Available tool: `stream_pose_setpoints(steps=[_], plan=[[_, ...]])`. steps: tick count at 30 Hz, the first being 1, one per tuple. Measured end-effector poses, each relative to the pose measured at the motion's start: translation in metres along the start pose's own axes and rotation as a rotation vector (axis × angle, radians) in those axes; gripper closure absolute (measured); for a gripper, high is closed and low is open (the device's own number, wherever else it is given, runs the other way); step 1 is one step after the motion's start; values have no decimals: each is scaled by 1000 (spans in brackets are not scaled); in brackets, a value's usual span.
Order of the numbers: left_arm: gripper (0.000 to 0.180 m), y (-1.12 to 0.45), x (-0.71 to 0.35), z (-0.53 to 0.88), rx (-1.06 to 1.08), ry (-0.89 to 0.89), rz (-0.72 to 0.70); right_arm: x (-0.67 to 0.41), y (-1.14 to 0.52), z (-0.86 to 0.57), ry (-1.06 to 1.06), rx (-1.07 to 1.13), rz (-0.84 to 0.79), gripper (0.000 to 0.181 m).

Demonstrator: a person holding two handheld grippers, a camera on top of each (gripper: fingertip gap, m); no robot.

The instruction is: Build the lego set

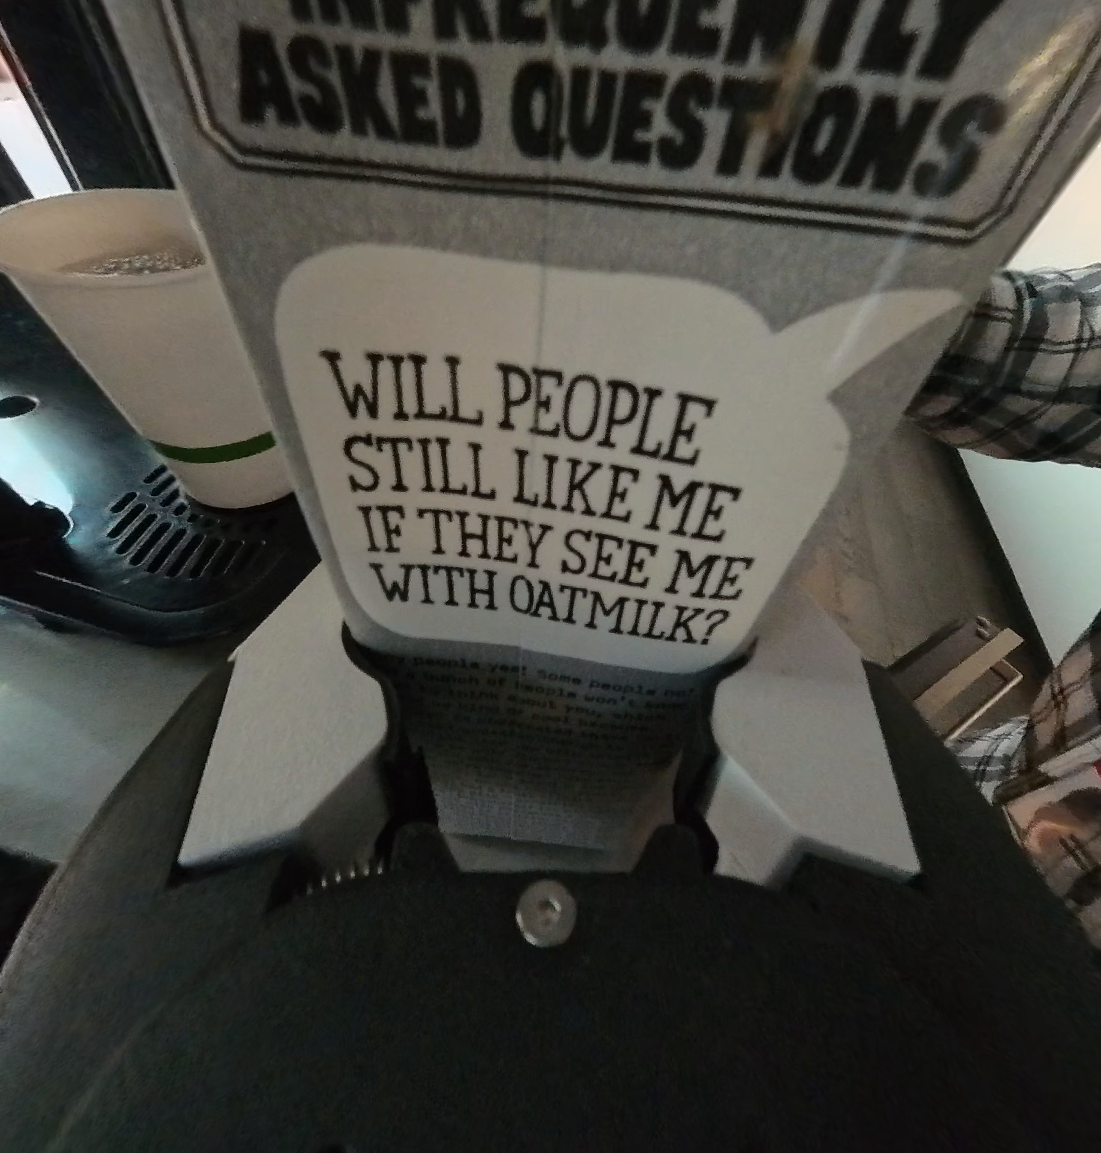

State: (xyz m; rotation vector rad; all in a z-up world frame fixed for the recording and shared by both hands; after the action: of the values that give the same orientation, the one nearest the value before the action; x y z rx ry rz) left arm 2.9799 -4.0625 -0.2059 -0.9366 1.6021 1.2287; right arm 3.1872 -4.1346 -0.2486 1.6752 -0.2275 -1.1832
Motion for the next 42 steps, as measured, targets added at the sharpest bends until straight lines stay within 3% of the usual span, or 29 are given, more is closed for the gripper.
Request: stream_pose_setpoints(steps=[3, 6, 10, 16, 20, 25, 42], plan=[[72, 6, 2, -1, -6, 6, -18, -3, 1, 0, -14, -21, -17, 126], [73, 13, 4, -1, -8, 10, -35, -11, 12, -5, -52, -27, -106, 120], [73, 22, 6, 1, -12, 17, -46, -32, 30, -35, -121, 146, -299, 84], [73, 31, 5, 3, -13, 21, -53, -68, 18, -85, -251, 217, -473, 59], [72, 31, 5, 2, -16, 18, -53, -84, -5, -102, -233, 205, -501, 59], [72, 31, 5, 1, -22, 21, -60, -96, -18, -104, -201, 152, -565, 89], [73, 36, 7, -1, -33, 24, -65, -83, -12, -91, -166, 98, -641, 100]])
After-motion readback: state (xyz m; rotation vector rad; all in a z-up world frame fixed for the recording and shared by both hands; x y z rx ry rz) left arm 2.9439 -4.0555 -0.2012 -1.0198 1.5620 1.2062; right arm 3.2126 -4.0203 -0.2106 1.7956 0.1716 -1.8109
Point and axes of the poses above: each gripper's, where its closed fingertips meet, y back along the fingers, x out of its underside, z = x × y across the jaws, the point moved 9 cm from there along y, back along the fingers, and after that the axes turned 2 degrees about x, right-handed, at the moved point
